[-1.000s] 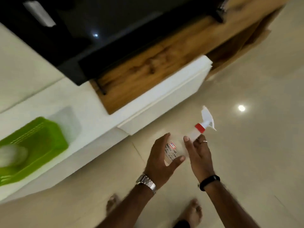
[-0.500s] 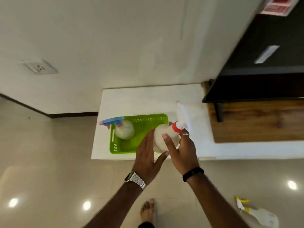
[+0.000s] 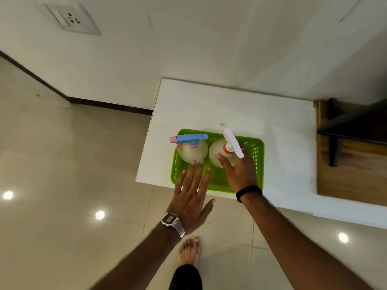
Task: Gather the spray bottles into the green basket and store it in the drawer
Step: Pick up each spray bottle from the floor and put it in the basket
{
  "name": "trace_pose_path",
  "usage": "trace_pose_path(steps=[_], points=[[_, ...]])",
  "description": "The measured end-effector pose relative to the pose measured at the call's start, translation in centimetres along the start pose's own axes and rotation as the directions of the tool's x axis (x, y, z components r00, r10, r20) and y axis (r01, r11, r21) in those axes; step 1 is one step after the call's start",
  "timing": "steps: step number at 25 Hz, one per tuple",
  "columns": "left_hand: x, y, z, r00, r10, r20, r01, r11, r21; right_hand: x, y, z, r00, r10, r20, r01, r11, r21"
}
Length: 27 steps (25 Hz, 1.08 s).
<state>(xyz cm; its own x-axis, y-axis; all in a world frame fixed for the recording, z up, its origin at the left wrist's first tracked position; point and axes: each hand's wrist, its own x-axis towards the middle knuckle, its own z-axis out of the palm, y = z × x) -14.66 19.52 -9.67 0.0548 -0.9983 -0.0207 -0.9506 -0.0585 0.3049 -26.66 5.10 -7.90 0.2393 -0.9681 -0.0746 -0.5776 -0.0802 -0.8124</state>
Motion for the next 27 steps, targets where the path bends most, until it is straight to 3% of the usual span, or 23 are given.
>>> trace_pose_path(steps=[6, 10, 12, 15, 17, 19, 23, 27], points=[[-0.3, -0.7, 0.7, 0.998, -0.021, 0.057, 0.021, 1.0, 0.015, 0.4, 1.0, 1.1, 1.0, 0.005, -0.005, -0.005, 1.0, -0.007], [-0.8, 1.3, -0.6, 0.999, -0.026, 0.043, 0.027, 0.999, -0.031, -0.5, 1.1, -1.1, 0.995, 0.092, 0.04, -0.092, 0.996, -0.003], [-1.2, 3.1, -1.0, 1.0, -0.001, 0.027, 0.003, 0.998, -0.062, -2.6, 1.1, -3.4, 0.993, 0.116, -0.005, -0.116, 0.993, 0.021], [-2.7, 7.2, -0.5, 0.991, 0.13, 0.017, -0.127, 0.983, -0.132, -7.5, 2.4, -7.4, 0.993, 0.012, -0.116, -0.013, 1.0, -0.008], [-3.9, 11.0, 1.3, 0.963, 0.265, 0.057, -0.25, 0.95, -0.189, -11.4, 5.4, -10.4, 0.991, -0.048, -0.128, 0.029, 0.988, -0.15], [-4.5, 15.1, 3.9, 0.922, 0.361, 0.137, -0.331, 0.921, -0.204, -15.3, 9.6, -13.4, 0.998, -0.019, -0.062, 0.0, 0.956, -0.293], [-5.1, 23.3, 9.6, 0.825, 0.433, 0.364, -0.431, 0.898, -0.093, -24.0, 19.9, -19.7, 0.975, 0.201, 0.099, -0.125, 0.854, -0.505], [-5.9, 33.4, 16.9, 0.751, 0.426, 0.505, -0.474, 0.88, -0.037, -33.3, 32.2, -27.1, 0.912, 0.405, 0.059, -0.303, 0.765, -0.569]])
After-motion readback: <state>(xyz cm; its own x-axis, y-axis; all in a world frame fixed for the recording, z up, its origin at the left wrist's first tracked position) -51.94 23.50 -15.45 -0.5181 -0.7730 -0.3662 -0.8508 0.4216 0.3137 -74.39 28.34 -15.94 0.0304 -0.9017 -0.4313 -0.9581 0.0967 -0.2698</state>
